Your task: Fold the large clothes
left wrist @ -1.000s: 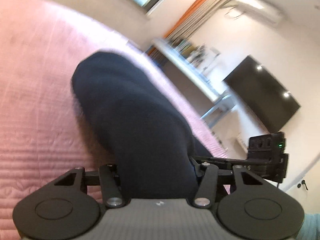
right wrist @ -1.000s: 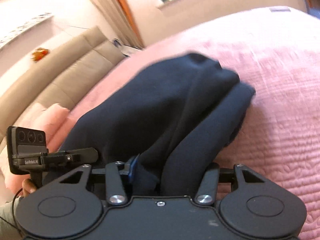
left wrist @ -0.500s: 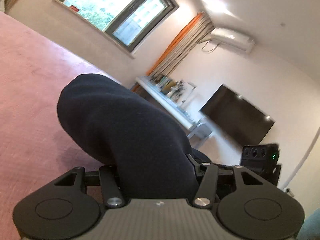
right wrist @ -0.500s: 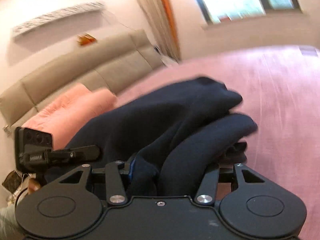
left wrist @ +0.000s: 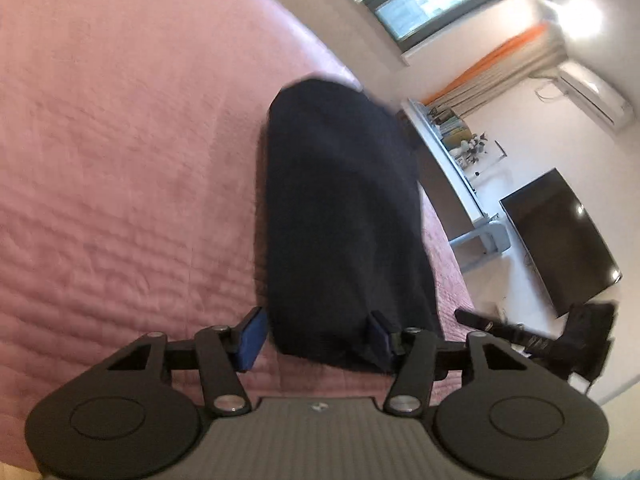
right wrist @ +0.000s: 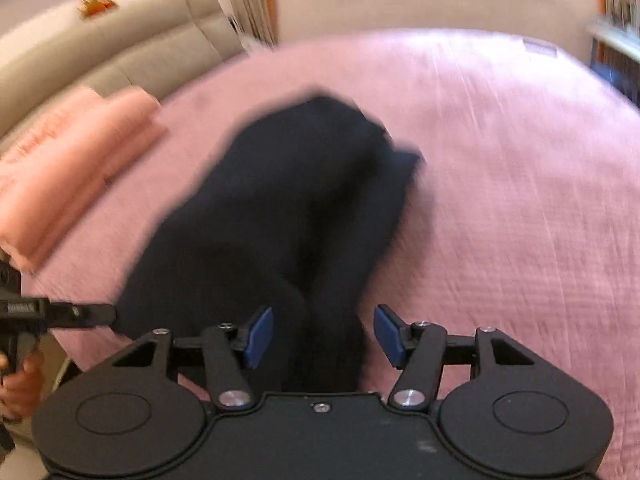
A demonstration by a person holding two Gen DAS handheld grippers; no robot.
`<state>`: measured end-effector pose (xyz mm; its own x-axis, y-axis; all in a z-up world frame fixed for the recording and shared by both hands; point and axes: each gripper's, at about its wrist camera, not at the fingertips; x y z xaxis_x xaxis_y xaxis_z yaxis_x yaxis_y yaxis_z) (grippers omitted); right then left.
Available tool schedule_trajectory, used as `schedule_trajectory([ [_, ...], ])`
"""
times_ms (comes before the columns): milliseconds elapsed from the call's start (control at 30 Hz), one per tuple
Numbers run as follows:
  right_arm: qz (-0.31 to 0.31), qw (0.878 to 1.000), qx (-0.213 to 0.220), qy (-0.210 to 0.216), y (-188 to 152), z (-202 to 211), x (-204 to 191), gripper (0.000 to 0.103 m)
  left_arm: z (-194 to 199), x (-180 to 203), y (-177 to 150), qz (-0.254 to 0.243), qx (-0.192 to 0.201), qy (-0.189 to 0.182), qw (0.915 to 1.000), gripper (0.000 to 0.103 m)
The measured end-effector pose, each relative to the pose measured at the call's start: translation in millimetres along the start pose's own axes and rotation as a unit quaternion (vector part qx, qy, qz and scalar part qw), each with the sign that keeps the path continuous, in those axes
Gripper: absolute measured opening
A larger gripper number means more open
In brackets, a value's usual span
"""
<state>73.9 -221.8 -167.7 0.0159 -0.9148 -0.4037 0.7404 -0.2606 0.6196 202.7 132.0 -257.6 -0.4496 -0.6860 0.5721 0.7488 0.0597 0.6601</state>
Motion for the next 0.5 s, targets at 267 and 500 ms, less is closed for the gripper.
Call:
schedule_trajectory([
  [267, 0.121, 0.989, -0.013, -0.086, -39.0, -59.3, -67.2, 0.035, -1.4, 16.5, 23.8, -0.022, 0.075, -0.016, 0.9968, 0.061],
  [500, 0.073, 0.987, -0.055, -0.131, -58.4, -41.3, -28.0, 0.028, -6.2, 36.3, -13.6, -0.071, 0.021, 0.064, 0.9952, 0.052],
])
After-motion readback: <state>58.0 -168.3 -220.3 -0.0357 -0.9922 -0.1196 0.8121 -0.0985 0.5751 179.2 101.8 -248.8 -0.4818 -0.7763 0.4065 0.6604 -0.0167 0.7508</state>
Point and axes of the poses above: each gripper's, at about its wrist camera, not at the fingertips, and z roughly against the way its jaws point, x to its right, y to its top, and after that the axes turned 14 degrees about -z, right-handed
